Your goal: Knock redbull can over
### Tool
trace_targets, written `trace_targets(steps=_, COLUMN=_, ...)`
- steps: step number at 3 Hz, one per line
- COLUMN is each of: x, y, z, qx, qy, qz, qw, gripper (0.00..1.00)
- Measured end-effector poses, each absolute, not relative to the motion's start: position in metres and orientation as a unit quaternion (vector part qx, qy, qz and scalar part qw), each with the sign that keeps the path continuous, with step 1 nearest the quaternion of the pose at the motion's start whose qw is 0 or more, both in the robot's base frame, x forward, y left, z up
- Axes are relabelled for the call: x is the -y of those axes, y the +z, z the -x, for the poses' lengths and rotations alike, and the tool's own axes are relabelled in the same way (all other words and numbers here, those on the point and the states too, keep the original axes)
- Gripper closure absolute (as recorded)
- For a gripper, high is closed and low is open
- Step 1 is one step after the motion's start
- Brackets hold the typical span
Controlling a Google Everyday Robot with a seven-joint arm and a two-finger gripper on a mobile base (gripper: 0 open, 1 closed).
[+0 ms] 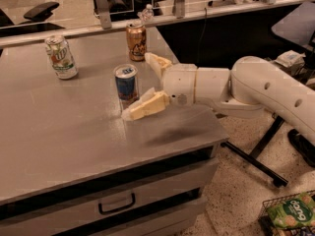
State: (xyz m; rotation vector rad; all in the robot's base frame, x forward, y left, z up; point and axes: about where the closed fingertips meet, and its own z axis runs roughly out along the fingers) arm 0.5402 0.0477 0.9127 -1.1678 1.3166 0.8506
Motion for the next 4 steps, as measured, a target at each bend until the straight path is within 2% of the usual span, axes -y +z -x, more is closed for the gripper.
trace_targets(steps=1, x=-0.073, y=0.908, z=-0.538, qx=-0.554, qy=0.376, qz=0.511, qw=0.538, gripper=0.16)
trace_targets(steps=2, x=-0.084, y=0.910, z=-0.535, qx=-0.549, qy=0.386, qz=0.521, qw=0.528, gripper=0.41)
trace_targets(steps=4, x=-0.090, y=0.934, z=-0.529, qx=-0.466, qy=0.303, qz=0.596, qw=0.580, gripper=0.87)
